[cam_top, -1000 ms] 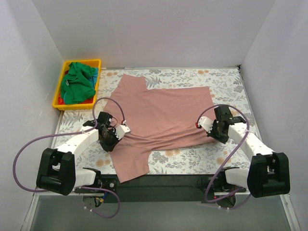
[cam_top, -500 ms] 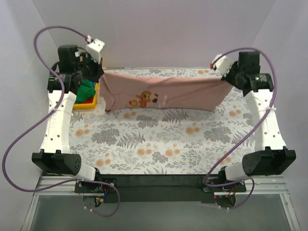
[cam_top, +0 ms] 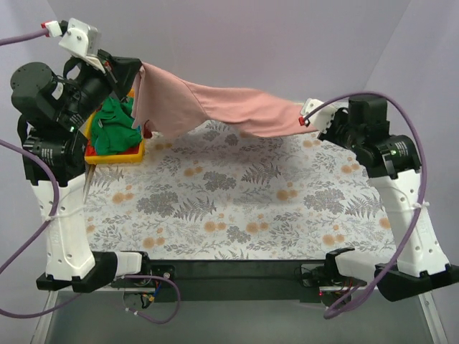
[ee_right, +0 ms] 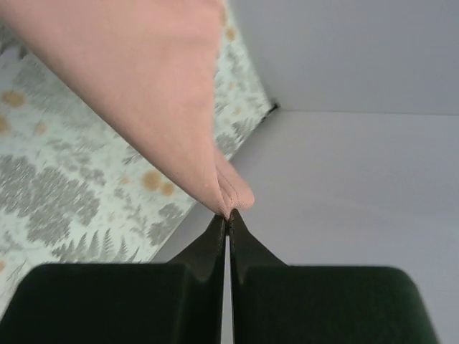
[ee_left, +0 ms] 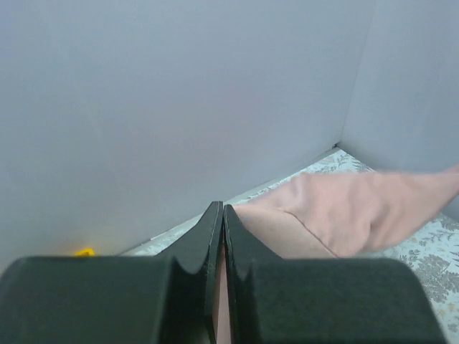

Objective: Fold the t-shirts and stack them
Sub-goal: Flatten the tshirt out

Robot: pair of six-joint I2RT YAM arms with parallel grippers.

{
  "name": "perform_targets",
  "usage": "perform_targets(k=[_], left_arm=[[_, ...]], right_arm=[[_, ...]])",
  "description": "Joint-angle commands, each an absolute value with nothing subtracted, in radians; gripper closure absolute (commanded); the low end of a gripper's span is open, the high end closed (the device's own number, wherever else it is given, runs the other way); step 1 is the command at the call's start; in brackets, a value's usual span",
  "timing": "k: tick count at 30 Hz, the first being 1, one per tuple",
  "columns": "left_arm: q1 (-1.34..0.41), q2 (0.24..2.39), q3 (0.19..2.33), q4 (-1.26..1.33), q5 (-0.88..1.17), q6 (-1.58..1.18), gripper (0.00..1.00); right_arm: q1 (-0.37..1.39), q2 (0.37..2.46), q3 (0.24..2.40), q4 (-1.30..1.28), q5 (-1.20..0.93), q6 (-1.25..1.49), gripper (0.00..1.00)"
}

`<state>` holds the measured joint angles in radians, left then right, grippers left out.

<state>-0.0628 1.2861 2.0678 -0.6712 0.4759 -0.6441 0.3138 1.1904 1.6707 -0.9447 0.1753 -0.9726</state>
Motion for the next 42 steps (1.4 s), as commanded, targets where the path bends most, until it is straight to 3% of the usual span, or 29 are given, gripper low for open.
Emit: perform_targets(k=[1,5,9,17,26,30,37,42], left_arm=[[-0.058,1.409,2.233,-0.730,0.465,-0.698,1.00],[-0.058,1.422,2.266,-0.791,0.422,-0.671,1.00],[-0.058,1.345,1.981,-0.741,0.301,-0.604,1.00],[-0.058,1.339,1.588,-0.660,0.285,-0.552,1.00],[-0.058,1.319,1.359,-0.626,0.285,-0.546,1.00],[-0.055,1.305,1.386,-0.601,0.241,-0.526,1.00],[-0.012,1.348,1.727,-0.549,0.247,-0.580,1.00],[-0.012,1.295,1.868,-0.540,0.244,-0.629,1.00]], right_arm=[[0.266,1.253,1.611,-1.017,0.165,-1.012,0.99],[0.227,1.321,1.716,-1.194,0.095,-1.081,0.99],[0.229,1.361,1.720,-1.278,0.025,-1.104,0.99],[0.229,1.531,1.399,-1.143,-0.123,-1.026,0.99],[0.226,1.700,1.370,-1.049,-0.201,-0.940,0.99],[0.195,1.706,1.449,-1.045,-0.166,-0.905,0.99],[0.029,1.678,2.019,-1.063,-0.097,-0.782,0.99],[0.015,1.539,2.149,-1.023,-0.005,-0.759,0.99]])
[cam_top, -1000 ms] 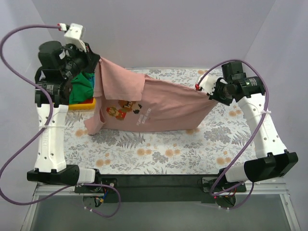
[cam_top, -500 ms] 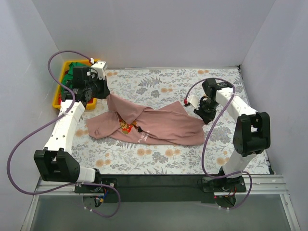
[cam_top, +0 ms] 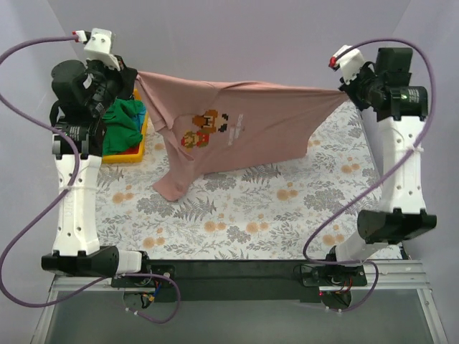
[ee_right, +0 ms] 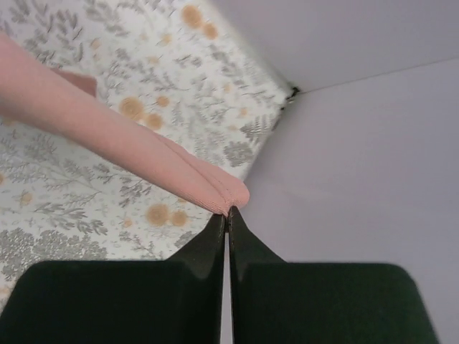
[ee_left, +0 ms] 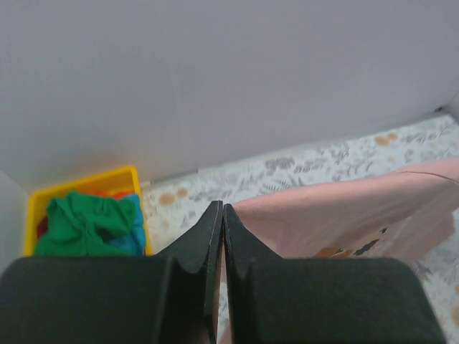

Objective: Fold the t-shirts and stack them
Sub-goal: Flatten the tshirt out

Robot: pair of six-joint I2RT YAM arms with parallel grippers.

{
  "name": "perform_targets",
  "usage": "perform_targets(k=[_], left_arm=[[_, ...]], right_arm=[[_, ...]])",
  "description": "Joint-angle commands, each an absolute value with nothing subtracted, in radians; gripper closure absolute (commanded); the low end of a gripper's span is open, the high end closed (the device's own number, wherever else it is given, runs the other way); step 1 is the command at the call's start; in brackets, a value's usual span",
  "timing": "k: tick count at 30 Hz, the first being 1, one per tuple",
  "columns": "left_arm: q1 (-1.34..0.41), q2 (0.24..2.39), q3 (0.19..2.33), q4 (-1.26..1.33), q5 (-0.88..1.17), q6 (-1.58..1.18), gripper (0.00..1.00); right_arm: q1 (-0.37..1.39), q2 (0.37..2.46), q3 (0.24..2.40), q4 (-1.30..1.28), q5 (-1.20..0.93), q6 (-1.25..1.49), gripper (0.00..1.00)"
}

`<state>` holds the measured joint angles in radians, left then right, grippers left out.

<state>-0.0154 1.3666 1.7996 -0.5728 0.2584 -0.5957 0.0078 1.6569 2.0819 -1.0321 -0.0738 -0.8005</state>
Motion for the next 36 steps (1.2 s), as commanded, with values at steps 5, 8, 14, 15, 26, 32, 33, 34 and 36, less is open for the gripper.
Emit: perform_targets(k=[5,8,14,15,26,32,33,34,36], left_arm=[[-0.014,1.137,1.862,-0.584,0.230,-0.641,1.00],[-0.012,1.066,1.852,-0.624,0.215,-0.626,1.00],[-0.012,1.046,1.957,-0.675,0.216,-0.621,1.00],[-0.012,1.060,1.986,-0.687,0.221,-0.623,1.00],[-0.012,1.256,1.887,-0.588,0.304,-0.649,1.00],[-0.012,1.466,1.955,-0.443,0.337,-0.722,1.00],[-0.012,1.539,1.997,-0.421,0.350,-0.726,1.00],[-0.012,1.581,2.040,-0.407,0.357,-0.730,1.00],[-0.012,1.694,2.217,-0.374,0.348,-0.736,1.00]], right_arm=[[0.014,1.304,2.051,-0.925,0.092,-0.787,0.99],[0.014,1.209,2.033,-0.894,0.129,-0.816,0.99],[0.015,1.187,2.077,-0.850,0.164,-0.857,0.99],[0.014,1.196,2.077,-0.839,0.166,-0.862,0.99],[0.015,1.388,2.017,-0.721,0.130,-0.876,0.99],[0.014,1.541,2.049,-0.606,0.141,-0.851,0.99],[0.014,1.566,2.110,-0.583,0.156,-0.847,0.99],[0.015,1.619,2.150,-0.578,0.164,-0.845,0.99],[0.014,1.673,2.302,-0.568,0.198,-0.835,0.99]])
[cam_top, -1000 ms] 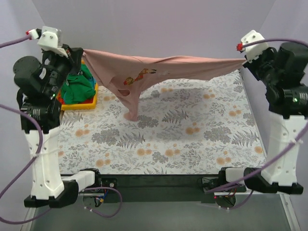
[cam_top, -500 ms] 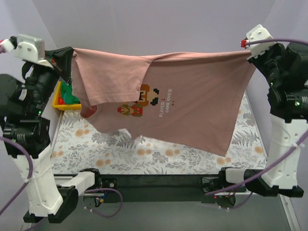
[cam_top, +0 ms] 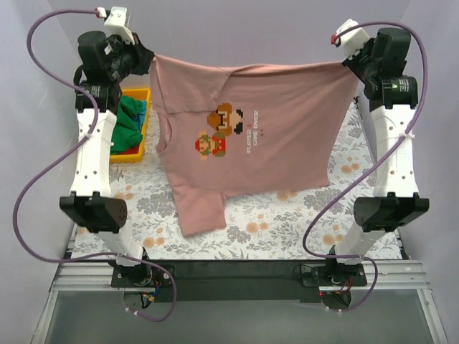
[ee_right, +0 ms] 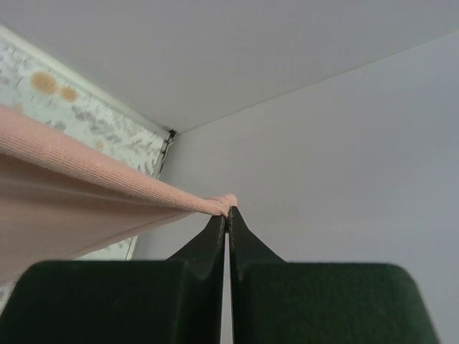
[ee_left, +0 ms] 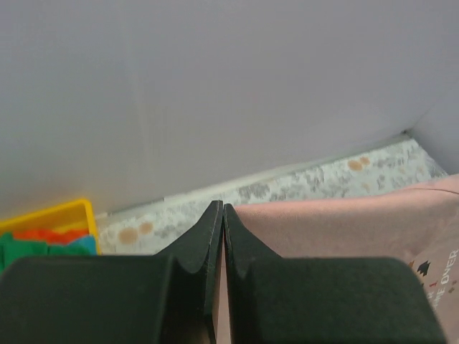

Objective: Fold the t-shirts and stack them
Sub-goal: Flatten the tshirt out

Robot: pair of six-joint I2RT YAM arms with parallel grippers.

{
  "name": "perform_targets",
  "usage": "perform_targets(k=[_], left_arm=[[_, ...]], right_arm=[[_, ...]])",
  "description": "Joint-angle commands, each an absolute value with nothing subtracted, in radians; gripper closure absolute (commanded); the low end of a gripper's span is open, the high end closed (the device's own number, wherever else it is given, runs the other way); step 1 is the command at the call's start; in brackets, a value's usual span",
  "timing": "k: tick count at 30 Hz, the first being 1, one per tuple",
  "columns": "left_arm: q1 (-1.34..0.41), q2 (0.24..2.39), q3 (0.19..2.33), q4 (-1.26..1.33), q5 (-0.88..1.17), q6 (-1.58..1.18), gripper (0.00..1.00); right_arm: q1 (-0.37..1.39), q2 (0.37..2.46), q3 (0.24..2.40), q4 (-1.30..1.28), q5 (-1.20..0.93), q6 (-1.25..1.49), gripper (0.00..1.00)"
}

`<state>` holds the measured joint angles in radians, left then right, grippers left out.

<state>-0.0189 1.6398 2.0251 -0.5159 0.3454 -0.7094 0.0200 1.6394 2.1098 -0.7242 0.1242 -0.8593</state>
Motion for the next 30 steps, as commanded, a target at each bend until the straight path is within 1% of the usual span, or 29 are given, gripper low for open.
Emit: perform_targets(k=[1,2,3,5,7,8,9,10,12,13,15,16,17,18,19,20,21,23,24,27,28,30], left_arm=[[-0.012,1.730,2.302,-0.374,0.344,-0.735,1.00],[-0.012,1.762,2.429,-0.371,0.330,-0.733,1.00],[-0.012,1.790,2.477,-0.361,0.319,-0.729,1.00],[-0.012,1.780,2.478,-0.266,0.307,-0.712,1.00],[-0.012,1.723,2.323,-0.172,0.298,-0.703,1.00],[-0.014,1.653,2.248,-0.091,0.302,-0.696,1.00],[-0.012,1.623,2.185,-0.066,0.311,-0.696,1.00],[-0.012,1.594,2.064,-0.051,0.348,-0.696,1.00],[-0.012,1.519,1.949,-0.028,0.385,-0.687,1.00],[-0.012,1.493,1.798,-0.014,0.414,-0.681,1.00],[-0.012,1.413,1.641,0.029,0.468,-0.637,1.00],[-0.012,1.392,1.511,0.029,0.503,-0.626,1.00],[-0.012,1.372,1.444,0.009,0.515,-0.614,1.00],[-0.012,1.347,1.395,-0.021,0.525,-0.580,1.00],[-0.012,1.333,1.347,-0.043,0.529,-0.557,1.00],[-0.012,1.322,1.256,-0.090,0.522,-0.540,1.00],[-0.012,1.303,1.218,-0.116,0.523,-0.529,1.00],[-0.012,1.283,1.128,-0.219,0.535,-0.453,1.00],[-0.012,1.269,1.102,-0.250,0.531,-0.439,1.00],[-0.012,1.239,1.054,-0.382,0.532,-0.364,1.00],[-0.012,1.261,1.049,-0.412,0.534,-0.350,1.00],[-0.012,1.307,1.055,-0.504,0.522,-0.322,1.00]], right_arm=[[0.012,1.715,2.350,-0.561,0.205,-0.833,0.99],[0.012,1.726,2.377,-0.530,0.218,-0.833,0.99],[0.012,1.727,2.381,-0.500,0.238,-0.834,0.99],[0.011,1.694,2.337,-0.392,0.250,-0.838,0.99],[0.011,1.634,2.222,-0.322,0.249,-0.835,0.99],[0.009,1.615,2.177,-0.272,0.245,-0.834,0.99],[0.011,1.599,2.142,-0.259,0.229,-0.834,0.99],[0.009,1.574,2.108,-0.247,0.222,-0.831,0.99],[0.011,1.552,1.998,-0.238,0.187,-0.827,0.99],[0.009,1.536,1.953,-0.236,0.175,-0.822,0.99],[0.011,1.508,1.792,-0.232,0.117,-0.827,0.99],[0.009,1.482,1.736,-0.230,0.094,-0.827,0.99],[0.011,1.467,1.682,-0.235,0.068,-0.839,0.99],[0.009,1.450,1.543,-0.230,0.033,-0.874,0.99],[0.011,1.424,1.484,-0.230,0.017,-0.891,0.99],[0.009,1.411,1.415,-0.232,0.009,-0.909,0.99],[0.009,1.388,1.300,-0.230,0.008,-0.949,0.99],[0.009,1.364,1.180,-0.230,0.008,-0.988,0.99],[0.011,1.352,1.076,-0.230,0.012,-1.021,0.99],[0.009,1.290,0.950,-0.232,0.014,-1.068,0.99],[0.009,1.269,0.892,-0.230,0.012,-1.078,0.99],[0.009,1.258,0.847,-0.232,0.011,-1.089,0.99]])
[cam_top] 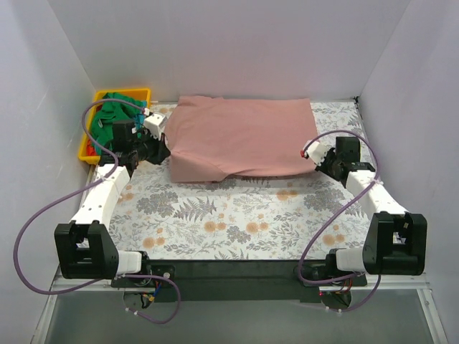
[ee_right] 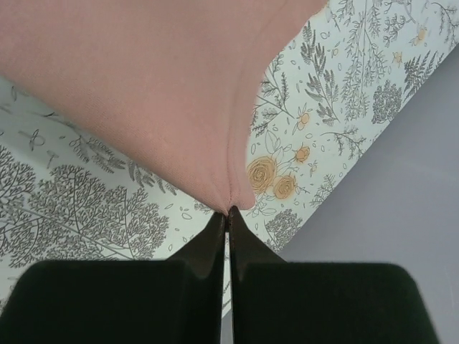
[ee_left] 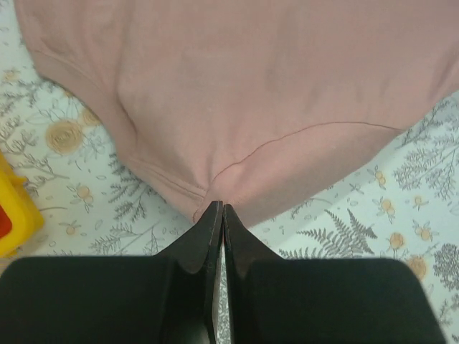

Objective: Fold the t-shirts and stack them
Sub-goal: Flatten the tshirt out

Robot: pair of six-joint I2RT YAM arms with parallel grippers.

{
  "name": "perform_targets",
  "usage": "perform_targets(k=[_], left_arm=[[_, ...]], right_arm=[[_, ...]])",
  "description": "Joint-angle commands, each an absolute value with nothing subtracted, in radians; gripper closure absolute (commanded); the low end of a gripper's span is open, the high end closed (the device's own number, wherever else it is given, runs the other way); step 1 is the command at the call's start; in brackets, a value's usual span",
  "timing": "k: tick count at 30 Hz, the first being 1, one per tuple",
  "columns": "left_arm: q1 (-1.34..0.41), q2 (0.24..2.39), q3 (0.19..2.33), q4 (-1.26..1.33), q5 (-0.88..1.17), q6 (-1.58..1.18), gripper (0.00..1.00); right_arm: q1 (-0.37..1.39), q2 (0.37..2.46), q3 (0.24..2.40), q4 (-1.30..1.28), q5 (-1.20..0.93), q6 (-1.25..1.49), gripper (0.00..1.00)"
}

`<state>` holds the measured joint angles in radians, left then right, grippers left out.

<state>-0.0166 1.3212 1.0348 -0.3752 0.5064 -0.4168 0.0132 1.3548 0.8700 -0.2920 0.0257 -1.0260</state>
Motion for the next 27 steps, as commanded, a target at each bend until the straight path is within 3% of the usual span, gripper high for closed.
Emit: perform_targets(k=[1,4,7,9,14,16,18,21,27], left_arm=[[-0.012,1.337,1.057,-0.526,0.523,-0.313,1.00],[-0.012,1.446,1.045,-0.564,0.500,-0.301,0.95],[-0.011,1.522,1.049,-0.577,0.444,-0.324,0.83],[-0.011,1.507,1.040,-0.522,0.422,-0.362,0.83],[-0.011,1.555,1.124,-0.471,0.377,-0.425,0.96],[-0.012,1.598,1.166,-0.482,0.383,-0.434,0.96],[-0.012,1.588,1.201,-0.524,0.484,-0.407,0.89],[-0.012,1.481,1.166,-0.613,0.642,-0.304,0.71],[-0.018,1.275,0.969,-0.752,0.539,-0.149,0.63]], right_arm=[[0.009,1.267,0.827,-0.238,0.014,-1.088,0.99],[0.011,1.302,0.807,-0.270,0.026,-1.088,0.99],[0.011,1.338,0.790,-0.293,0.044,-1.085,0.99],[0.012,1.356,0.788,-0.302,0.048,-1.068,0.99],[0.017,1.411,0.816,-0.324,0.037,-1.000,0.99],[0.015,1.456,0.856,-0.336,0.055,-0.976,0.99],[0.017,1.492,0.894,-0.348,0.074,-0.951,0.99],[0.017,1.517,0.919,-0.362,0.080,-0.933,0.99],[0.017,1.558,0.966,-0.400,0.072,-0.887,0.99]])
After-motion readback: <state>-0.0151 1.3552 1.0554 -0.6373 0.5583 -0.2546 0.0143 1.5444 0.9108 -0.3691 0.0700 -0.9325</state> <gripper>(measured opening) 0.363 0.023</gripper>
